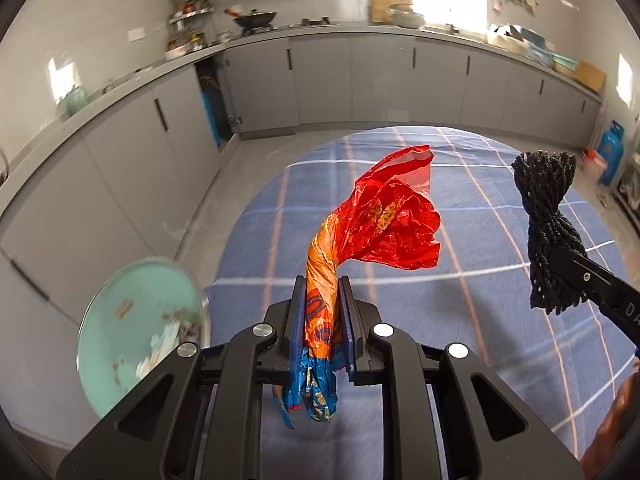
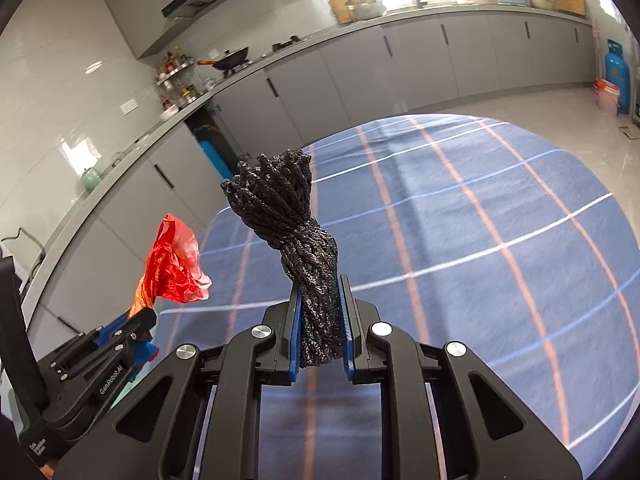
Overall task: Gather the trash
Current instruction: 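Carry the red bag and black mesh net over the teal bucket with both grippers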
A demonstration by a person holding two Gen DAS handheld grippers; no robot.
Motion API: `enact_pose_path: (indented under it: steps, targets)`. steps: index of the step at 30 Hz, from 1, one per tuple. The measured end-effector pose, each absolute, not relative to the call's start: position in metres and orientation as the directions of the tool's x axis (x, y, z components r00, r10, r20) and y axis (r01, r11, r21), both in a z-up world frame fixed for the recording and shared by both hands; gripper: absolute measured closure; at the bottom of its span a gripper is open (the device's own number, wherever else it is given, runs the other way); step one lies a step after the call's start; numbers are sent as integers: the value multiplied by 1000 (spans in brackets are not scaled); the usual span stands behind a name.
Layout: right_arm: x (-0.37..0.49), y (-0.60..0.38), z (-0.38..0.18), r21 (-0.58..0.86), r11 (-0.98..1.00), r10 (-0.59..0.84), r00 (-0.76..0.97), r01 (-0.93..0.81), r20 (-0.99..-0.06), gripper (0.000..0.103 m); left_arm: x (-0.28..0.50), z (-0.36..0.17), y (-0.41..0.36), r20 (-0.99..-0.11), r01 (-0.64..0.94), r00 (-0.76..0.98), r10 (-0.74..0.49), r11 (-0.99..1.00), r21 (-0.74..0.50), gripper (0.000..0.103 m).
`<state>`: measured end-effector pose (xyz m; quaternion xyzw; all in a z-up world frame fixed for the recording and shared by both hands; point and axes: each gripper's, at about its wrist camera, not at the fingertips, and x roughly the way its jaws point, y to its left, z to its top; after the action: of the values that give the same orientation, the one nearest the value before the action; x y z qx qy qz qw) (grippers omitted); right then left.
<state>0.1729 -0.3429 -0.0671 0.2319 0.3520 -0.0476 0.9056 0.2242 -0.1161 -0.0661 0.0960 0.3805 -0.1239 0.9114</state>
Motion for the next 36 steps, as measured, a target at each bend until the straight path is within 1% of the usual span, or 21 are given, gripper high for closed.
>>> enact_pose_path:
  steps: [9, 13, 16, 36]
  targets:
    - [157, -285, -59, 354, 916, 98, 750, 189, -654, 86, 194, -65, -51, -705, 190, 700, -112, 981, 33, 87]
    - [153, -254, -59, 341, 930, 128, 742, 141, -658, 86, 187, -67, -32, -700, 148, 709, -85, 989, 29, 87]
    - [153, -236, -59, 339, 934, 149, 739, 112, -656, 86, 182, -69, -13, -705, 111, 705, -76, 994, 3, 87]
    - [162, -155, -48, 341, 939, 263, 716, -37, -647, 86, 176, -71, 54, -688, -45, 725, 23, 999, -14, 87]
